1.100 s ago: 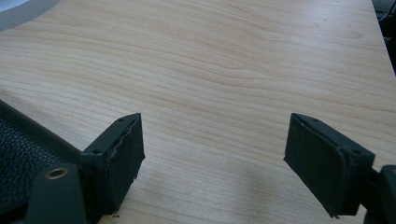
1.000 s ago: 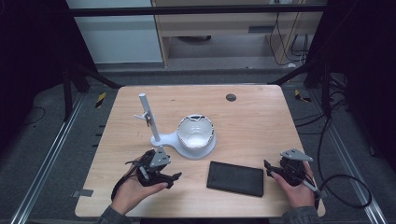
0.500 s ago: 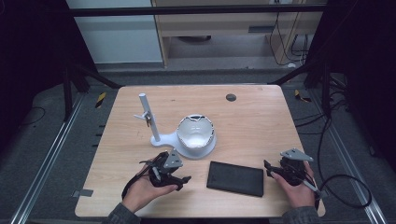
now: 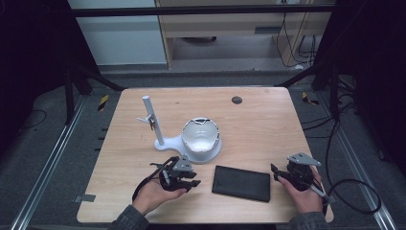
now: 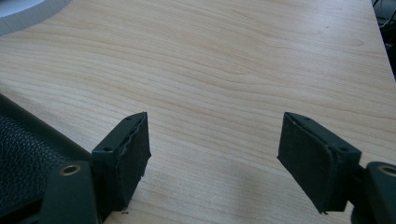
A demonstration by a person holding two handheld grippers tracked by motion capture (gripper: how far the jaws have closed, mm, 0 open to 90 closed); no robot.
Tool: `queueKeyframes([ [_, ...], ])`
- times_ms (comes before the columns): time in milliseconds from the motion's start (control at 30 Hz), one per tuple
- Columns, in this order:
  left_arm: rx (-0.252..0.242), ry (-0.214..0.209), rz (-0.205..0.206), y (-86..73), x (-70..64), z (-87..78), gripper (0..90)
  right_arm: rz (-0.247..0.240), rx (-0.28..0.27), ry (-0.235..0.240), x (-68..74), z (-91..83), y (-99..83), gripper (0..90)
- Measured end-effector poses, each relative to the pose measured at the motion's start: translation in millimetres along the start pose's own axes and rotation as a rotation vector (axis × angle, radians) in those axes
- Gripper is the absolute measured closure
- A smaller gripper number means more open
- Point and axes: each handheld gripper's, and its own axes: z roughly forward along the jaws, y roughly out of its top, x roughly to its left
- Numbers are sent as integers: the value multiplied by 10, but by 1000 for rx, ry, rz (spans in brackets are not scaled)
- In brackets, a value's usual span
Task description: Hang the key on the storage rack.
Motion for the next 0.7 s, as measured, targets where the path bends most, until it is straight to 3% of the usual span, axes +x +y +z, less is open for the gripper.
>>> queueKeyframes([
  [200, 14, -56, 12, 49, 0, 126, 828, -8, 0, 6, 10, 12, 14, 256],
  [333, 20, -67, 19, 81, 0, 169, 893, -12, -12, 4, 12, -2, 21, 256],
  [700, 56, -94, 32, 112, -1, 247, 900, -17, -34, 14, 34, -13, 46, 256],
])
